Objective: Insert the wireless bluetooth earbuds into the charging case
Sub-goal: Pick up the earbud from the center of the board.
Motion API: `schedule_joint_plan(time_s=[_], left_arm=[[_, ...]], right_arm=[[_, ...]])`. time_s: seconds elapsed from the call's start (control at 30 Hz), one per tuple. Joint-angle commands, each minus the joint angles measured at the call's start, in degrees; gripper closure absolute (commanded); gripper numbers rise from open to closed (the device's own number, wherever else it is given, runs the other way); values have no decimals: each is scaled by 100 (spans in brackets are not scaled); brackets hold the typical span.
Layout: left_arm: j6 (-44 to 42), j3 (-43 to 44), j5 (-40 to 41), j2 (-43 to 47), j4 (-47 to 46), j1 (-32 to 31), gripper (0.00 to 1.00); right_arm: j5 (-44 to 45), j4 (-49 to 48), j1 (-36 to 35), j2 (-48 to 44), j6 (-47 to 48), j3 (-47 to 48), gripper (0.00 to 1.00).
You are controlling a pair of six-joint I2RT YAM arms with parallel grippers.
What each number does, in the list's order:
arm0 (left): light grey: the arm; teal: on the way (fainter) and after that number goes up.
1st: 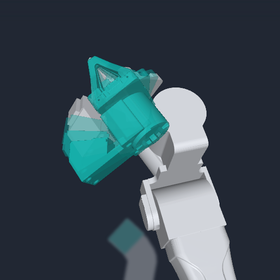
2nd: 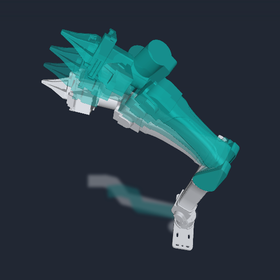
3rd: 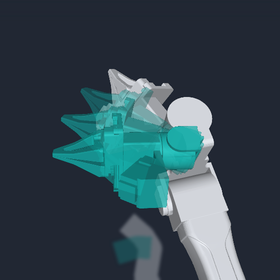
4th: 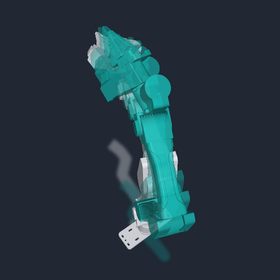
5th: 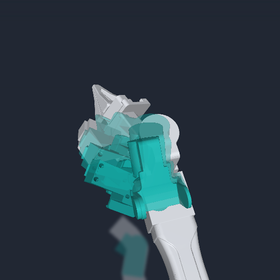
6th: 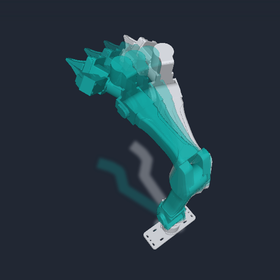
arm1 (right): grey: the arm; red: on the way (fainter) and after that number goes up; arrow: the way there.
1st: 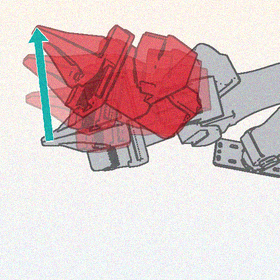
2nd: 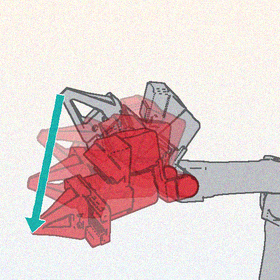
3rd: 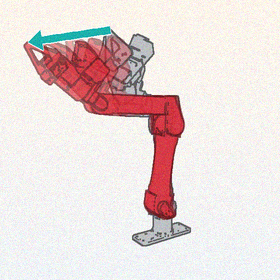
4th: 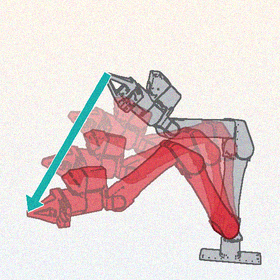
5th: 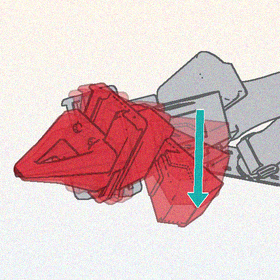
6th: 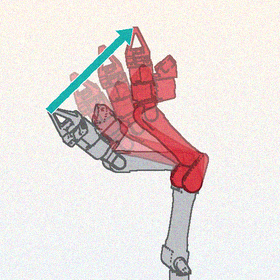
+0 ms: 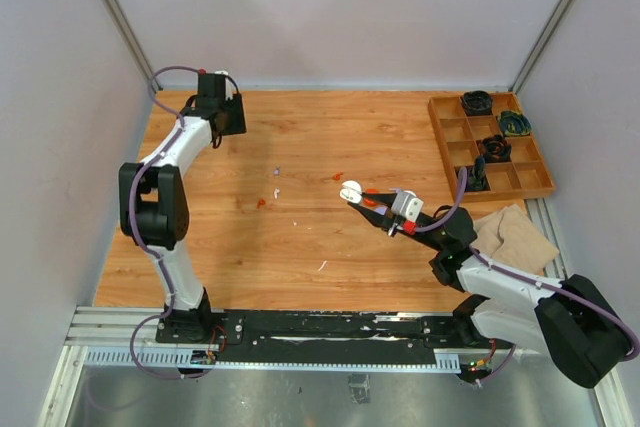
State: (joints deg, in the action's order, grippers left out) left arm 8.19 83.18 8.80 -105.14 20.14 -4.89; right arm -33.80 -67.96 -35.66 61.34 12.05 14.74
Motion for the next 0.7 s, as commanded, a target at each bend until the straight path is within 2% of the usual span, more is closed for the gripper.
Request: schedule_joint_plan(time_s=[0.0,0.13,0.37,0.67], left_arm=[[-433,818,-31,-688,457,240,37],[-489,1364,-172,-1243,555,506,42],[-584,2240,-332,-2206,814,746,43],[-638,2833,-518,-2856,890,918,48]], right_arm=[[23,-64,-176,-69,90,-49,99],[-41,-17,-178,-4,126,-30,99],[-112,24,-178,108,138,10,99],[-247,204,-178,225,182,110,98]])
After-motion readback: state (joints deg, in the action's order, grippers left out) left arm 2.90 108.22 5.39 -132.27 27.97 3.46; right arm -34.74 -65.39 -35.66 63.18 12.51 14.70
